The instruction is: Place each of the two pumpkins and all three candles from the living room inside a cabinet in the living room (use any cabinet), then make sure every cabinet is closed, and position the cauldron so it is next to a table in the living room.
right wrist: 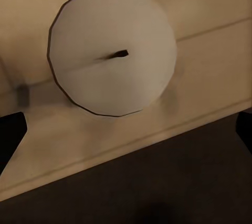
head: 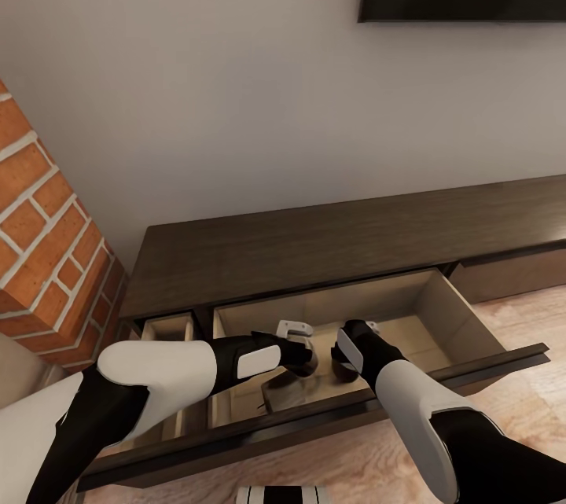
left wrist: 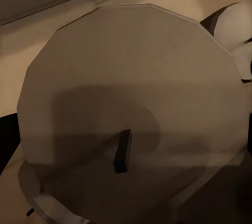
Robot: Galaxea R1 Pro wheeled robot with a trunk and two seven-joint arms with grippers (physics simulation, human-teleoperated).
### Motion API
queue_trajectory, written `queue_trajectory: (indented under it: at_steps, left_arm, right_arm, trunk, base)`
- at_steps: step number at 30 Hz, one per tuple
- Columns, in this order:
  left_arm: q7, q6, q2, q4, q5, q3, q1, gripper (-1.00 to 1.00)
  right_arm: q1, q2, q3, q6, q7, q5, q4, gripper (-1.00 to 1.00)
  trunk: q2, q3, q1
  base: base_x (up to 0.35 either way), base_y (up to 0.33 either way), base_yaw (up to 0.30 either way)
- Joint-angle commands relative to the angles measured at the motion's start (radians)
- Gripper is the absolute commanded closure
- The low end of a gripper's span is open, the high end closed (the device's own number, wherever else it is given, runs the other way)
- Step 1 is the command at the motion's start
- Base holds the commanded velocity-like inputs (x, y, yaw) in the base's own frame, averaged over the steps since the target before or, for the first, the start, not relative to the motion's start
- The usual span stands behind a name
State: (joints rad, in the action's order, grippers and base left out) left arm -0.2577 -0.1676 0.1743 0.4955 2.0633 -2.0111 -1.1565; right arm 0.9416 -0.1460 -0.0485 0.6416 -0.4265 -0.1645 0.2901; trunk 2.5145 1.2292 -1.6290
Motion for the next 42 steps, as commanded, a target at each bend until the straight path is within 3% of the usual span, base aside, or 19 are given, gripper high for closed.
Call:
queue_trajectory:
  at_steps: [1,4,5,20,25,31,39,42]
  left_arm:
    - [-0.003,0.000,0.000,0.002,0.004,-0.005,-0.001,1.00]
    - [-0.003,0.000,0.000,0.002,0.004,-0.005,-0.001,1.00]
    - [-0.003,0.001,0.000,0.002,0.004,-0.005,-0.001,-1.00]
    - [-0.004,0.023,0.000,0.008,0.004,-0.005,-0.001,-1.00]
    - [-0.006,0.020,0.000,0.007,0.004,-0.005,-0.001,-1.00]
    - [-0.009,0.012,0.000,0.009,0.011,-0.005,-0.001,-1.00]
    - [-0.041,-0.011,0.000,0.008,0.017,-0.005,-0.002,-1.00]
    - [-0.051,-0.017,0.000,0.008,0.020,-0.002,-0.002,-1.00]
  right_arm:
    - [0.000,0.000,-0.005,0.004,-0.008,-0.010,0.001,-1.00]
    - [0.000,-0.001,-0.005,0.004,-0.008,-0.010,0.001,-1.00]
    - [0.000,-0.001,-0.005,0.004,-0.008,-0.010,0.001,-1.00]
    - [0.000,-0.001,-0.005,0.005,-0.008,-0.010,0.001,-1.00]
    - [0.000,0.000,-0.005,0.015,-0.006,-0.010,0.002,-1.00]
    - [0.000,0.002,-0.004,0.032,-0.005,-0.010,0.003,-1.00]
    - [0.002,0.002,-0.004,0.100,0.008,-0.015,0.011,-1.00]
    - [0.002,0.002,-0.004,0.113,0.019,-0.015,0.014,-1.00]
  trunk:
    - [0.000,0.001,0.000]
    - [0.000,0.001,0.000]
    - [0.000,0.001,0.000]
    - [0.000,0.001,0.000]
    - [-0.001,-0.018,0.002]
    - [-0.001,-0.022,0.003]
    - [-0.003,-0.053,0.007]
    - [-0.003,-0.053,0.007]
  base:
    - [0.000,0.000,0.000]
    - [0.000,0.000,0.000]
    - [0.000,0.000,0.000]
    - [0.000,0.000,0.000]
    - [0.000,0.000,0.000]
    - [0.000,0.000,0.000]
    - [0.000,0.000,0.000]
    - [0.000,0.000,0.000]
